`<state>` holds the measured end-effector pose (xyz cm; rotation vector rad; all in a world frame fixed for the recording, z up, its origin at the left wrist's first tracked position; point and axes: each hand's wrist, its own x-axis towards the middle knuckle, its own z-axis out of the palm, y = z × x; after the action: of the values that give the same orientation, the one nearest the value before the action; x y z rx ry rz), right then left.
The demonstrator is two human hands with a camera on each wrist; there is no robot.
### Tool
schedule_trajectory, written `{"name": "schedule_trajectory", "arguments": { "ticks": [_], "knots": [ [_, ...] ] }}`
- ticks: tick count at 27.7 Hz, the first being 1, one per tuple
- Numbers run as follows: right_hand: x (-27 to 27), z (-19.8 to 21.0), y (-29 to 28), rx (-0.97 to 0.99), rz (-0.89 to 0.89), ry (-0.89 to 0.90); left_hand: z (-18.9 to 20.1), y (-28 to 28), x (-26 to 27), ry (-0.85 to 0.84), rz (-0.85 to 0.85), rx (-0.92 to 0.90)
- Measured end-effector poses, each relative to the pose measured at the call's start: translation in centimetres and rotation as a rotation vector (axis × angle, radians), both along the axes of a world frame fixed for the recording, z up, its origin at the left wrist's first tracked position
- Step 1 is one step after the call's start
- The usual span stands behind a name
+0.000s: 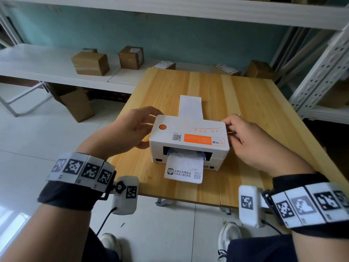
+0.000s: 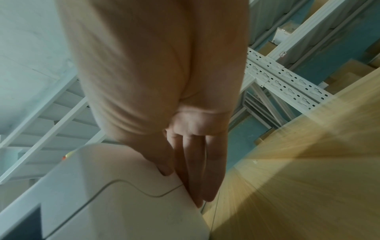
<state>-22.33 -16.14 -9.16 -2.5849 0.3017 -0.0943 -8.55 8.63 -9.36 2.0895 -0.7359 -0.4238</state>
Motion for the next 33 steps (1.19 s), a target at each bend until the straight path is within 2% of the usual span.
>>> {"name": "schedule_trajectory", "arguments": {
  "ticks": [15,33],
  "knots": [
    [-0.30,0.28,0.34,-0.034,0.004,0.014,0.09,0.20,-0.45,-0.026,-0.068,0.011],
    [-0.47,0.39,0.51,0.003,0.012,-0.025,-0.73,0.08,0.28,-0.088,-0.036,0.065]
  ]
}}
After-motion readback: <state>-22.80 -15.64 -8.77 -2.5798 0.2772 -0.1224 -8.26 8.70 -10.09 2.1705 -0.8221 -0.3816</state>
